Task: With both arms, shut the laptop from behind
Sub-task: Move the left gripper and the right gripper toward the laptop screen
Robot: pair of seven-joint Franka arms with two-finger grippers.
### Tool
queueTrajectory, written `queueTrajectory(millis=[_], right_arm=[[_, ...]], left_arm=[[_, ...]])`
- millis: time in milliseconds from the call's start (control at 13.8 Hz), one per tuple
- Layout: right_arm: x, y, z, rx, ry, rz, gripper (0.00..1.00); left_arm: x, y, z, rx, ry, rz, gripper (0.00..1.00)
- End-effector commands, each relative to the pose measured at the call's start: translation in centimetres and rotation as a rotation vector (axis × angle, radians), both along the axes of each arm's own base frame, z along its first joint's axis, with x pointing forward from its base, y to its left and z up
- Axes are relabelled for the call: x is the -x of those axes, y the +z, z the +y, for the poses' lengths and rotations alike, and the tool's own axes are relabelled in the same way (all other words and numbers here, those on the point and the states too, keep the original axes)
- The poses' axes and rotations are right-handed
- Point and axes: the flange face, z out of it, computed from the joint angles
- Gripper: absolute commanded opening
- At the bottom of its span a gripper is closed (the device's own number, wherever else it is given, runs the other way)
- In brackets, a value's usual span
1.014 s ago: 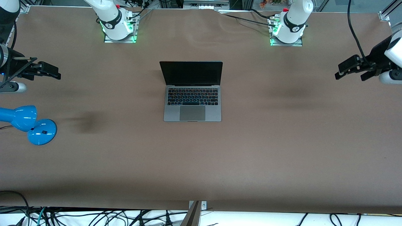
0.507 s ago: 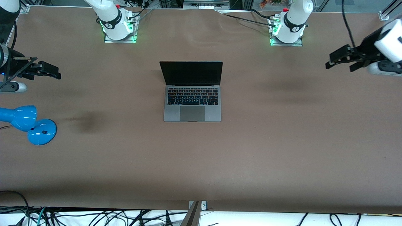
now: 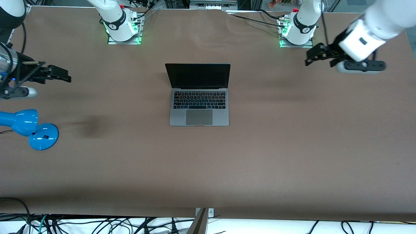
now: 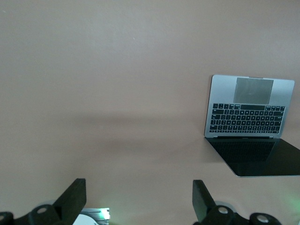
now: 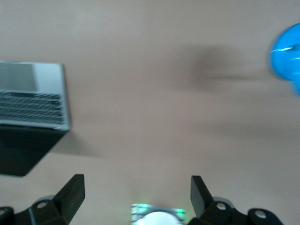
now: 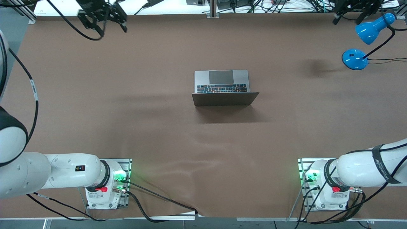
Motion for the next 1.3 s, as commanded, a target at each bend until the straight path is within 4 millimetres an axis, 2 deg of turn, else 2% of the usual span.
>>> queueTrajectory(millis=[0,145,435,652,870,1014,1159,1232], right_arm=[[1.2,-3.7,3.6,-0.165,0.015,0.091,1.00],[1.9,-4.9,8.9,-0.192,0.085,0.116,1.00],[2.7,-6.5,17.5,-0.201,0.183,0.088,0.99],[4.8,-6.9,24.8,-0.159,0.120,0.083,0.99],[6.7,-7.8,29.8,-0.108,0.015,0.113,0.99],[8.2,-9.1,32.4,-0.050,-0.081,0.167,0.86],[9.3,-10.7,34.0,-0.003,-0.125,0.221,0.61],[9.9,-11.7,34.4,0.010,-0.132,0.260,0.56]], left_arm=[[2.8,-1.2,-3.8,-0.017,0.040,0.002,1.00],[3.5,-2.1,-5.6,0.018,0.073,0.045,1.00],[5.7,-4.1,-10.5,-0.014,0.111,0.077,1.00],[7.8,-5.5,-13.7,-0.018,0.122,0.123,1.00],[10.0,-8.4,-15.6,-0.039,0.102,0.187,0.98],[11.0,-10.0,-17.4,-0.023,0.130,0.200,0.96],[11.8,-10.6,-19.2,-0.016,0.162,0.206,0.89],[12.2,-11.1,-19.9,0.001,0.201,0.244,0.80]])
